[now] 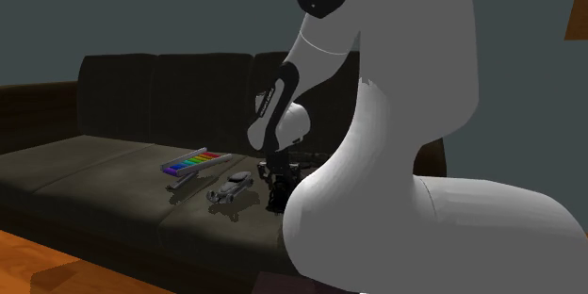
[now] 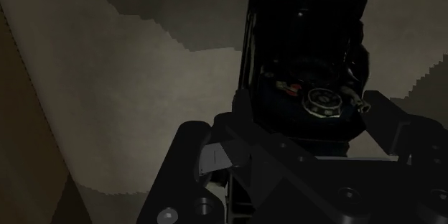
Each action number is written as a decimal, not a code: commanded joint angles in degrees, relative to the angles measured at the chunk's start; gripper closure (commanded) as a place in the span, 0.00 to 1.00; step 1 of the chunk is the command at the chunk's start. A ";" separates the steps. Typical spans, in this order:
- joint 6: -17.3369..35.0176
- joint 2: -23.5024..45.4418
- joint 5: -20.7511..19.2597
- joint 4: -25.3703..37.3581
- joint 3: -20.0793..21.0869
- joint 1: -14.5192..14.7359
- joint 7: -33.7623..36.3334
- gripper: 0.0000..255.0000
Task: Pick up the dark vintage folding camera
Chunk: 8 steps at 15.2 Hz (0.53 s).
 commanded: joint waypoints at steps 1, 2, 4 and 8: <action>-0.93 -1.22 1.29 -0.07 0.80 -0.61 -1.07 1.00; -1.42 -1.86 1.97 -0.11 1.21 -0.90 -1.61 1.00; -2.41 -3.13 3.32 -0.17 1.99 -1.47 -2.69 1.00; -4.47 -5.61 6.03 -0.11 3.42 -2.51 -4.84 1.00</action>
